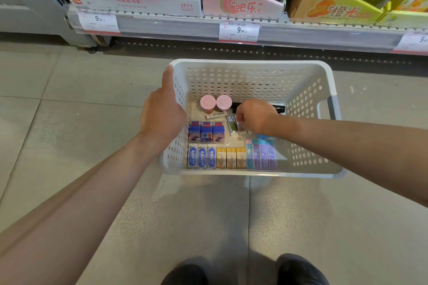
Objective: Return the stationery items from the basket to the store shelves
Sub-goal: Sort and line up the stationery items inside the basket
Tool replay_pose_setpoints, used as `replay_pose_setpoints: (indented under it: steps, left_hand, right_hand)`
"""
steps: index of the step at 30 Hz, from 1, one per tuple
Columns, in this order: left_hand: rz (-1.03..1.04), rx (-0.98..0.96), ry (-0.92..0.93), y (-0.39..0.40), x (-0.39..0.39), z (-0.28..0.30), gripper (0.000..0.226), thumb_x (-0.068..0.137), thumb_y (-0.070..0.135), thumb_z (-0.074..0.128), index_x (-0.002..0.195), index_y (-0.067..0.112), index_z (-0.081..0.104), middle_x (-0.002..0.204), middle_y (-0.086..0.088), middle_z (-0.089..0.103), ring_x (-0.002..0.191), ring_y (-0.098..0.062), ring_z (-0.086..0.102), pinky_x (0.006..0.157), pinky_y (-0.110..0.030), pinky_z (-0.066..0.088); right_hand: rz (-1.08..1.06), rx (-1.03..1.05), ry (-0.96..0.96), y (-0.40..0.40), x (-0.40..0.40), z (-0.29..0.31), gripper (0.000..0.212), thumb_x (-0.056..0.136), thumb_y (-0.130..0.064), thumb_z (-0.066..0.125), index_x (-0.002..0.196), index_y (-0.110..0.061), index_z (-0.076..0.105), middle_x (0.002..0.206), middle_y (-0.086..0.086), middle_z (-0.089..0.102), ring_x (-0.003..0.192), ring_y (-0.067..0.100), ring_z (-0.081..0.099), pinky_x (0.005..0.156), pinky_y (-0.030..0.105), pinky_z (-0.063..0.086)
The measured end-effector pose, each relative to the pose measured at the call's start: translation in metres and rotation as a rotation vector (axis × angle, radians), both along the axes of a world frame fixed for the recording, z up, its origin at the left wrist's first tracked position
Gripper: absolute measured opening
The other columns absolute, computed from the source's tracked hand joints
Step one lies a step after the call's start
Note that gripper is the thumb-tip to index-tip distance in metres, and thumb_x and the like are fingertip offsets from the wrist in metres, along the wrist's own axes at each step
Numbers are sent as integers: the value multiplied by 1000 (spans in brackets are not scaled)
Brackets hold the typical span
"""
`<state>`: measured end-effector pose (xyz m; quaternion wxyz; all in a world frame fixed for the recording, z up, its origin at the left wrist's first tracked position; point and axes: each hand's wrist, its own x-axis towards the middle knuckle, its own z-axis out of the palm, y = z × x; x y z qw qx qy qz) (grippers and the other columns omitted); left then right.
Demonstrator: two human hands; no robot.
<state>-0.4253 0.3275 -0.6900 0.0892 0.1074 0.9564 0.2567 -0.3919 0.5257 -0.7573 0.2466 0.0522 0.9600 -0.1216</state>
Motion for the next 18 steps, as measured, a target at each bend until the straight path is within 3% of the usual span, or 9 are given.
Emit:
replay_pose_setpoints:
  steps: [5, 10, 18]
  left_hand:
    - [5, -18, 8, 0, -1, -2, 71, 88, -2, 46, 148, 16, 13, 87, -7, 48, 70, -20, 50, 46, -22, 30]
    - [0, -38, 22, -1, -2, -4, 71, 88, 0, 48, 147, 16, 13, 89, -6, 49, 70, -20, 51, 45, -22, 31]
    - [-10, -35, 38, -1, -3, -7, 71, 88, 1, 50, 146, 18, 13, 94, -8, 55, 72, -21, 55, 53, -29, 43]
  right_hand:
    - [21, 45, 16, -9, 6, -11, 35, 81, -14, 65, 115, -20, 61, 103, 4, 65, 95, 26, 62, 64, 30, 48]
    - [18, 81, 9, -12, 10, -27, 54, 80, -22, 70, 130, -20, 50, 111, 6, 59, 103, 26, 59, 67, 30, 43]
    - [50, 67, 35, -15, 13, -31, 64, 77, -31, 73, 132, -15, 45, 117, 8, 51, 105, 27, 56, 79, 35, 47]
